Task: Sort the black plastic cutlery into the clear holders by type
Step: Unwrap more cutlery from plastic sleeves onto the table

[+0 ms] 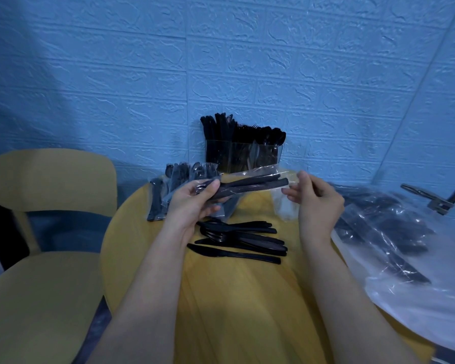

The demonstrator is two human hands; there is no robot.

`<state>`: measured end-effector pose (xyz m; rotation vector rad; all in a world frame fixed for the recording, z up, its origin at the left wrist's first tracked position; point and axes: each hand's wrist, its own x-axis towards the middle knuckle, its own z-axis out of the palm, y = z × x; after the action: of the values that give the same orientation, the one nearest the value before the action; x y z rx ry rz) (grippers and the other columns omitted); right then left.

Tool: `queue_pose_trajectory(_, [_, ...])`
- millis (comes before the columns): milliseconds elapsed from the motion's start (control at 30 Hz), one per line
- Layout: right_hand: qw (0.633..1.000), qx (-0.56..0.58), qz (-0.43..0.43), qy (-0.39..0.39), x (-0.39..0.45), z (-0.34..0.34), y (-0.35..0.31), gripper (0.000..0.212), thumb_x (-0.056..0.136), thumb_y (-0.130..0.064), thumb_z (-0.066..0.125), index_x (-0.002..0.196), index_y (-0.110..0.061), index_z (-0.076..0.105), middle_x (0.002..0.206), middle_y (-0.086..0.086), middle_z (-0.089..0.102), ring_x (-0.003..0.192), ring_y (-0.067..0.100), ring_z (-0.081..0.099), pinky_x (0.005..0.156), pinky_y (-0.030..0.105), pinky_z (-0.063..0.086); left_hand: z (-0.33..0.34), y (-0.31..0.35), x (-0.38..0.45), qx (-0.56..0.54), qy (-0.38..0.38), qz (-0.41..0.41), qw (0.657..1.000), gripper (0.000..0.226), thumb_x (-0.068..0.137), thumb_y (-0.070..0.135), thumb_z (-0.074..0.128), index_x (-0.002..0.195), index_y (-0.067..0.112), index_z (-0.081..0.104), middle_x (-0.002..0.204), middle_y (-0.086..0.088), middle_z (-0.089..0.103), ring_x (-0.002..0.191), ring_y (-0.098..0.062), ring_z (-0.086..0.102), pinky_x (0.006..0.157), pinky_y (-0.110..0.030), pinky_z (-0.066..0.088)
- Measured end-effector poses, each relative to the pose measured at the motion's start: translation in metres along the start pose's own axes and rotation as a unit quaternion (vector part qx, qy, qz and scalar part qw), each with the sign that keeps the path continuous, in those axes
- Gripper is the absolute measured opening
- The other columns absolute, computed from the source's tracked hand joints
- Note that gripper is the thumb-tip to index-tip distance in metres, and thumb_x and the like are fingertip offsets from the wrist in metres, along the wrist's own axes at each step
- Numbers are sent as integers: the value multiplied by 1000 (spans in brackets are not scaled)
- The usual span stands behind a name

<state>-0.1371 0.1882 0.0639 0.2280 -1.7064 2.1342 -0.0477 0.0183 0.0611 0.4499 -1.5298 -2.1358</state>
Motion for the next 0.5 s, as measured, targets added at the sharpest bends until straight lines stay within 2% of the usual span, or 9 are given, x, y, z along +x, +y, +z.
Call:
queue_pose_trajectory(100, [996, 28, 77, -23, 1, 0, 2, 14, 94, -14, 57, 94, -3, 67, 70, 9, 66, 58, 17, 68, 53, 22, 54, 0, -3, 1, -18, 23, 14, 999, 13, 84, 16, 68, 94, 11, 62, 95, -11, 70, 71, -13, 68, 59, -19, 56])
queue_pose_trajectory(167, [995, 22, 95, -20, 4, 1, 7, 7, 94, -16, 58, 93, -12, 64, 82, 6, 66, 67, 17, 66, 57, 26, 54, -2, -4, 3, -26, 51, 27, 998, 13, 84, 16, 68, 94, 11, 63, 92, -9, 69, 69, -12, 67, 57, -18, 55])
queue_pose_trajectory(267, [999, -42, -16, 20, 5, 0, 5, 11, 90, -18, 62, 83, -26, 59, 83, -7, 62, 78, 13, 59, 71, 29, 50, -4, -6, 5, -15, 79, 53, 995, 15, 86, 17, 67, 98, 10, 63, 89, -5, 68, 65, -7, 65, 55, -17, 53])
queue_pose_trajectory(300, [995, -62, -74, 5, 4, -1, 1, 12, 90, -15, 63, 83, -25, 59, 82, -10, 61, 77, 7, 57, 73, 23, 48, -4, -6, 5, -6, 83, 61, 995, 16, 86, 18, 66, 100, 10, 63, 88, -3, 68, 66, -6, 65, 54, -17, 52])
queue_pose_trajectory(367, [975, -133, -159, -74, -2, 0, -1, 9, 90, -12, 62, 88, -21, 61, 84, -10, 60, 77, 0, 54, 73, 13, 43, -4, -7, 6, 20, 87, 79, 993, 19, 87, 20, 66, 103, 10, 63, 89, -2, 68, 69, -7, 64, 53, -17, 49])
queue_pose_trajectory(433, [946, -226, -181, -144, -6, 3, 3, 8, 90, -17, 62, 97, -19, 65, 92, -7, 60, 84, 4, 54, 77, 14, 41, -4, -7, 6, 46, 88, 88, 991, 18, 87, 23, 66, 101, 13, 63, 91, -2, 68, 73, -10, 63, 54, -17, 48])
queue_pose_trajectory(500, [933, -274, -163, -167, -6, 5, 9, 18, 91, -24, 62, 107, -17, 66, 99, -6, 61, 88, 7, 54, 77, 13, 40, -4, -7, 5, 59, 87, 91, 990, 13, 87, 25, 65, 97, 17, 63, 91, -1, 68, 74, -10, 61, 57, -18, 48])
